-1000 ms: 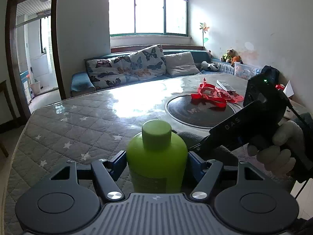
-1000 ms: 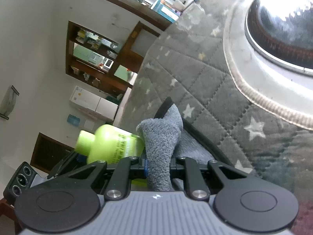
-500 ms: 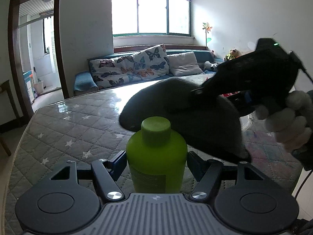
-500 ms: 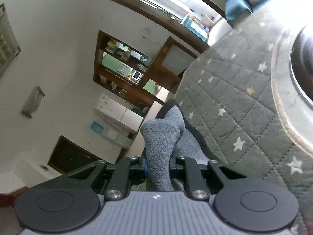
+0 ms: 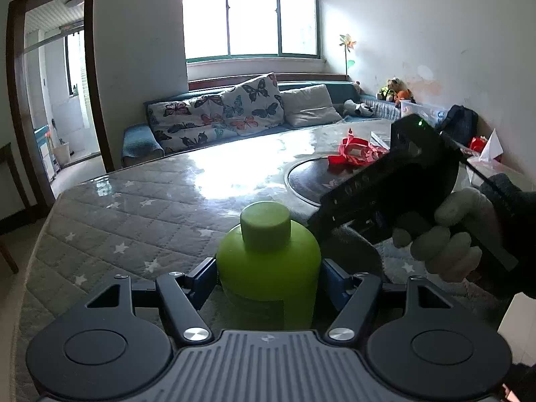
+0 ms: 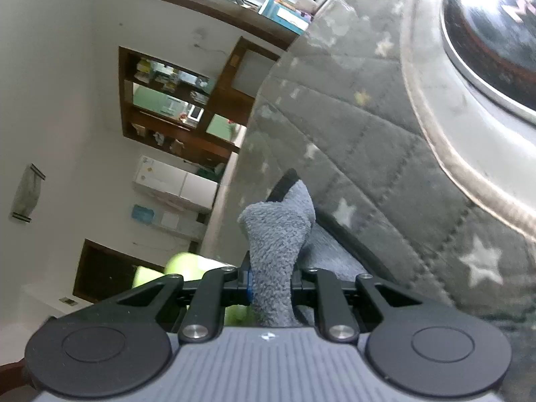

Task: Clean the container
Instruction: 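Keep wiping the bottle's cap and sides with the cloth in the right tool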

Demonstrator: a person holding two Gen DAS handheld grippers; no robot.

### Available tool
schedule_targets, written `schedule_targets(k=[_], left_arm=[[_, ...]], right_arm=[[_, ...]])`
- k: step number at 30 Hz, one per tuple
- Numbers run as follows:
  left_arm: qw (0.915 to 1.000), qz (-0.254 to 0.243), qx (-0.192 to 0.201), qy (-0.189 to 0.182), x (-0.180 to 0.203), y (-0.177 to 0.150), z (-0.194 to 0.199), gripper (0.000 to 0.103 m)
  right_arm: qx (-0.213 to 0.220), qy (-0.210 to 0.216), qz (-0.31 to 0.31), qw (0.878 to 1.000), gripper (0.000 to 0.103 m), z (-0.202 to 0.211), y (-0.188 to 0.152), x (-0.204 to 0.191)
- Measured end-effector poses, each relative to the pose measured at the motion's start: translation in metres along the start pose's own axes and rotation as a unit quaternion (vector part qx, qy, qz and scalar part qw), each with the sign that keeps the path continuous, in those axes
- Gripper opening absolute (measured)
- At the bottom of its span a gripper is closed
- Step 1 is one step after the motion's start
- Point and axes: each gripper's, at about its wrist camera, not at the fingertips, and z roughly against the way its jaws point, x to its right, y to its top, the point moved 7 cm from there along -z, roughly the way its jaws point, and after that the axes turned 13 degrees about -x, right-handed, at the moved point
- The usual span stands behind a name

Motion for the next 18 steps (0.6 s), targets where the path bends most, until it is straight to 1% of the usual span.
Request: schedule_targets(k=[3,8,11,15,18], left_arm=[[1.0000,0.001,-0.002,0.004,-0.004,-0.003,0.005,0.071],[0.9997,0.022,-0.005,0.007,-0.010,-0.011,0.011,0.072],[0.9994,0.034,-0.007,0.008,-0.009,-0.014,0.011,0.071],[0.9986,0.050,-0.013,0.012,-0.008,-0.017,0.005,0.071],[0.9978,0.063,-0.015,0.013,-0.009,-0.017,0.001,0.072]], right_arm=[[-0.008,-0.009,0.007,1.000,0.015,0.001,-0.009,0.000],[-0.020,-0.036,0.039,0.998,0.015,0.005,-0.029,-0.011],[-0.018,-0.044,0.052,0.998,0.015,0.012,-0.038,-0.017],[0.002,-0.023,0.058,0.998,0.015,0.028,-0.044,-0.029],[0.025,0.010,0.074,0.997,0.015,0.046,-0.041,-0.047]])
